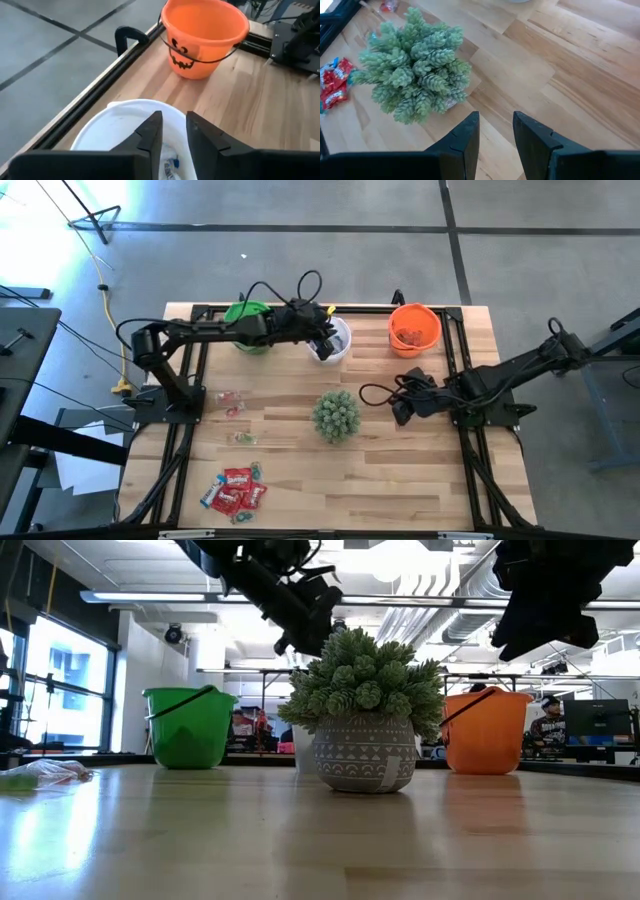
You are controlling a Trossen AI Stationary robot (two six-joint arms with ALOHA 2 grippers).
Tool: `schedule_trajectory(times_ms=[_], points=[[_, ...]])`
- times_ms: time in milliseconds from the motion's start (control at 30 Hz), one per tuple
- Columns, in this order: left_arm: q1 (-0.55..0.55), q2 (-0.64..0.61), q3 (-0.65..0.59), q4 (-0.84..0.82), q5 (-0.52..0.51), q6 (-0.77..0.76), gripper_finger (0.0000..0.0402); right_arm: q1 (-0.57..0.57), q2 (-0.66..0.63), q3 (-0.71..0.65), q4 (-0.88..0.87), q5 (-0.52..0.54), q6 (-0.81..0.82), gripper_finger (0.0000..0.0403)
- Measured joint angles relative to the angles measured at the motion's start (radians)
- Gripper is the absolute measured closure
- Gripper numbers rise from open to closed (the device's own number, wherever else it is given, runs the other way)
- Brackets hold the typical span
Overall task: Sort candy
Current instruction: Put the white chocolate bars into the white bucket
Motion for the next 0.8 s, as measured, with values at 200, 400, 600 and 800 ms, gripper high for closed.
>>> schedule_trajectory(times_ms=[200,400,600,800], points=[[-0.002,-0.039,0.055,-0.167,0.082,-0.002,0.0310,-0.028,0.000,0.000,-0.041,-0.012,-0.001,0.0289],[-0.071,-0.116,0.132,-0.655,0.334,-0.067,0.0316,-0.031,0.000,0.000,-0.064,-0.039,-0.003,0.0289],[-0.258,-0.125,0.077,-1.046,0.314,-0.114,0.0321,-0.031,0.000,0.000,-0.073,-0.041,-0.003,0.0289],[-0.515,-0.137,-0.026,-1.040,0.422,-0.234,0.0322,-0.030,0.000,0.000,-0.073,-0.057,-0.003,0.0289]])
